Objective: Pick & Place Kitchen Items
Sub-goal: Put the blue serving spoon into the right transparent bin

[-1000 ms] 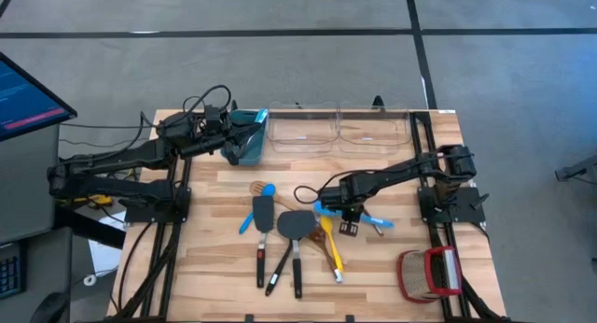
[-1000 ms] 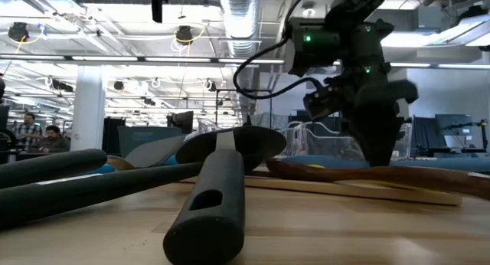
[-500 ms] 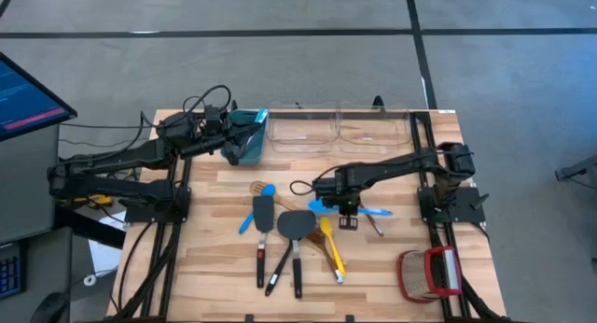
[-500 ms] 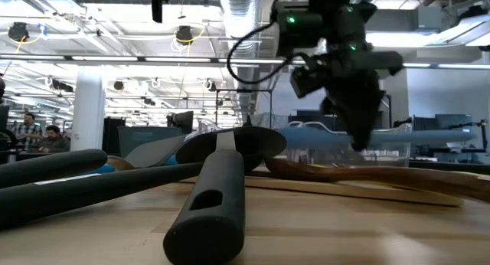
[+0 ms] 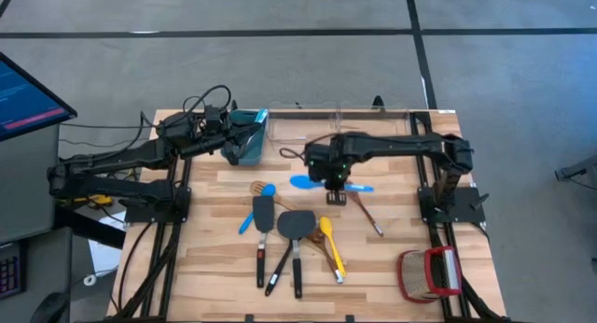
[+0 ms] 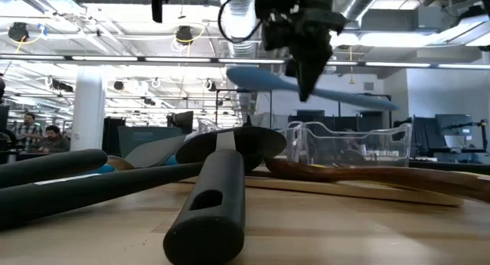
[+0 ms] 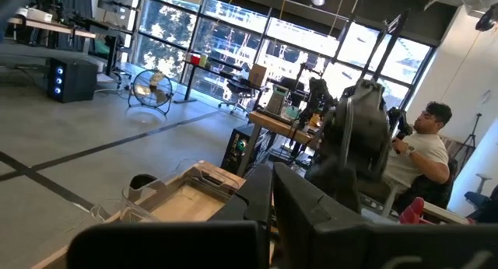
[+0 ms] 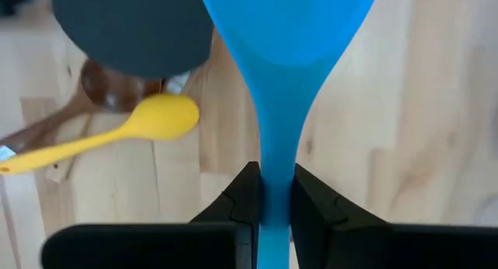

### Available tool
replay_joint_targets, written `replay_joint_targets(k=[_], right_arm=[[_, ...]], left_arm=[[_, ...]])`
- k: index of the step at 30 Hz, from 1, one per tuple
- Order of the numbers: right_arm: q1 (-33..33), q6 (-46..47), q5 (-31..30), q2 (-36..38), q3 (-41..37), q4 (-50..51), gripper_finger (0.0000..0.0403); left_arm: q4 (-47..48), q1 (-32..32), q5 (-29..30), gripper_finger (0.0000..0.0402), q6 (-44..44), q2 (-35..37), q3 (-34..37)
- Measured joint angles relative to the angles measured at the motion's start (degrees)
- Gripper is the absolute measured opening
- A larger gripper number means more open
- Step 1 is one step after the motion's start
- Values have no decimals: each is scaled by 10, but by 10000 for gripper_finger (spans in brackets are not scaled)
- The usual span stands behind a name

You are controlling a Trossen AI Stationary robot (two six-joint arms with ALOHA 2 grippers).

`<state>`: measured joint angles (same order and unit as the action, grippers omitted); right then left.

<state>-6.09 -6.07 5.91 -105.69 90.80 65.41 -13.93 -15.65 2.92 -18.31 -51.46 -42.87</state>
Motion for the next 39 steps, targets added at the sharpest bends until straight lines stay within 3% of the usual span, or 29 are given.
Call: replay_joint_targets(k=[6,13,18,22,31,39], right_arm=[[-28,-37,-26,32,54,13,36],[-85,-36,-33,127,55,13,36],[-129,-35,-86,191,55,-15,36],[-166,-31,-90,223,55,-51,36],[-242,-29,-102,219,53,-76,36],[-288,-25,-116,179,-39,-164,36]], left_arm=[[0,0,0,2,0,0,0],[0,0,0,2,0,0,0],[0,0,0,2,0,0,0],[0,0,0,2,0,0,0],[0,0,0,2,0,0,0],[0,0,0,2,0,0,0]])
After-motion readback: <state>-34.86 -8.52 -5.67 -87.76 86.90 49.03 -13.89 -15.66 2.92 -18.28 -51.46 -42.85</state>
